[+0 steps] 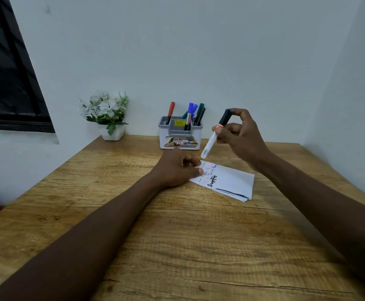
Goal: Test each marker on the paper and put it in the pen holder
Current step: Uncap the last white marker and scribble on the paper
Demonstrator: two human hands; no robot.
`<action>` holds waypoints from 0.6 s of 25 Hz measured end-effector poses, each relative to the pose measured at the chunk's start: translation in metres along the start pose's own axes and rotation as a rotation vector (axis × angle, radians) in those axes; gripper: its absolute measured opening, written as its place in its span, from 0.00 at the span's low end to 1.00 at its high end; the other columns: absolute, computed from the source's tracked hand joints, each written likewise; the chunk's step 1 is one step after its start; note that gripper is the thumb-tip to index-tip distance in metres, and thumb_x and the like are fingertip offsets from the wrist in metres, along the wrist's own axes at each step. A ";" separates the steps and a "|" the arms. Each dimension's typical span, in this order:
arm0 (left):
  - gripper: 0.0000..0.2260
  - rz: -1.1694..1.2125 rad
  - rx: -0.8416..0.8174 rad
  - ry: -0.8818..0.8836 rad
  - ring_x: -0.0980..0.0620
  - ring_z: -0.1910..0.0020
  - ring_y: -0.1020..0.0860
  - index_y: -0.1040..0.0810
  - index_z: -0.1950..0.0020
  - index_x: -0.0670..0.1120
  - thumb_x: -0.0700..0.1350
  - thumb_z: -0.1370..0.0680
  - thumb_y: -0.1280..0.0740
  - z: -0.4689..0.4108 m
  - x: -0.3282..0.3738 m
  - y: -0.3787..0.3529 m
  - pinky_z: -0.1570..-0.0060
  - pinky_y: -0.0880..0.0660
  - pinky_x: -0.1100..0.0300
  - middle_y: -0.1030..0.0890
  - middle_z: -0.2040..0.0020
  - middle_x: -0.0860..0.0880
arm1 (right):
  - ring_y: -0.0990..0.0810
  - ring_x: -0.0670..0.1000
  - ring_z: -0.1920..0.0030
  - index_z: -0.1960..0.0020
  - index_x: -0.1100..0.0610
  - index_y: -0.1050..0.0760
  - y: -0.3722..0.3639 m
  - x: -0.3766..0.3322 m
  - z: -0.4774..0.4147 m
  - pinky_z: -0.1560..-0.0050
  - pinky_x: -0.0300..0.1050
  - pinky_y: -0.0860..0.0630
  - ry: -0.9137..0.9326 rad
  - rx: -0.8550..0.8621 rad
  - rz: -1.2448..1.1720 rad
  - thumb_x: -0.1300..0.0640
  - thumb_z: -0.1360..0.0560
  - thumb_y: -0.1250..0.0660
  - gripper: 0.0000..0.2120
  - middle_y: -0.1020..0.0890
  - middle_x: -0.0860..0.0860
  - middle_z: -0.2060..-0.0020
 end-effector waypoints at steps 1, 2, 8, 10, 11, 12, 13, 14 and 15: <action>0.14 0.019 0.009 0.005 0.62 0.50 0.20 0.14 0.43 0.50 0.52 0.27 0.23 0.000 -0.002 0.000 0.50 0.26 0.69 0.14 0.46 0.55 | 0.11 0.56 0.53 0.29 0.54 0.34 -0.003 -0.003 -0.006 0.45 0.54 0.15 0.031 0.043 0.007 0.61 0.21 0.26 0.26 0.14 0.61 0.52; 0.14 0.031 0.018 0.006 0.63 0.50 0.20 0.13 0.43 0.50 0.52 0.27 0.23 -0.001 -0.004 0.000 0.52 0.27 0.71 0.14 0.46 0.55 | 0.11 0.55 0.54 0.28 0.53 0.35 -0.007 -0.006 -0.013 0.47 0.52 0.14 0.067 0.081 0.020 0.62 0.22 0.26 0.28 0.15 0.61 0.52; 0.12 0.066 0.023 -0.021 0.63 0.51 0.19 0.13 0.45 0.49 0.50 0.27 0.22 0.000 -0.006 -0.001 0.49 0.24 0.69 0.14 0.47 0.55 | 0.12 0.52 0.57 0.32 0.54 0.33 -0.042 -0.022 -0.064 0.56 0.48 0.14 0.280 0.213 0.185 0.60 0.24 0.24 0.26 0.15 0.55 0.54; 0.12 0.072 0.023 -0.026 0.64 0.50 0.19 0.13 0.45 0.49 0.50 0.27 0.22 0.000 -0.006 -0.001 0.49 0.23 0.68 0.13 0.47 0.54 | 0.13 0.52 0.58 0.31 0.56 0.33 -0.052 -0.023 -0.076 0.61 0.33 0.18 0.321 0.208 0.273 0.61 0.24 0.25 0.25 0.15 0.55 0.54; 0.12 0.074 0.024 -0.026 0.63 0.50 0.19 0.13 0.45 0.48 0.50 0.27 0.22 0.000 -0.006 -0.001 0.49 0.23 0.68 0.13 0.47 0.54 | 0.14 0.53 0.58 0.31 0.56 0.33 -0.056 -0.023 -0.080 0.63 0.30 0.21 0.339 0.199 0.308 0.62 0.23 0.25 0.25 0.15 0.55 0.54; 0.12 0.074 0.024 -0.024 0.63 0.50 0.19 0.13 0.45 0.48 0.50 0.27 0.22 -0.001 -0.006 -0.001 0.49 0.24 0.69 0.13 0.47 0.54 | 0.15 0.53 0.58 0.31 0.56 0.32 -0.060 -0.021 -0.084 0.64 0.30 0.21 0.349 0.188 0.333 0.63 0.23 0.26 0.25 0.16 0.55 0.54; 0.12 0.070 0.024 -0.024 0.63 0.50 0.19 0.13 0.45 0.48 0.50 0.27 0.22 -0.001 -0.006 -0.001 0.50 0.25 0.70 0.13 0.47 0.54 | 0.15 0.53 0.58 0.31 0.55 0.32 -0.062 -0.018 -0.087 0.63 0.35 0.18 0.347 0.178 0.350 0.63 0.23 0.26 0.25 0.16 0.55 0.54; 0.13 0.068 0.022 -0.021 0.63 0.50 0.19 0.13 0.45 0.48 0.50 0.27 0.22 -0.001 -0.005 -0.001 0.51 0.26 0.72 0.13 0.46 0.53 | 0.15 0.54 0.57 0.31 0.54 0.31 -0.064 -0.015 -0.091 0.60 0.43 0.16 0.341 0.173 0.364 0.63 0.24 0.26 0.25 0.16 0.55 0.55; 0.13 0.068 0.020 -0.016 0.63 0.50 0.19 0.13 0.45 0.48 0.50 0.27 0.22 -0.001 -0.005 -0.001 0.51 0.27 0.73 0.13 0.46 0.53 | 0.15 0.55 0.56 0.32 0.52 0.31 -0.066 -0.011 -0.094 0.57 0.51 0.15 0.333 0.171 0.379 0.63 0.24 0.26 0.25 0.16 0.55 0.55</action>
Point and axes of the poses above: each hand's wrist, its own z-axis away from the middle knuckle, its own y-axis out of the back of the hand, x = y × z, the point moved 3 cm from there along -z, towards the middle knuckle
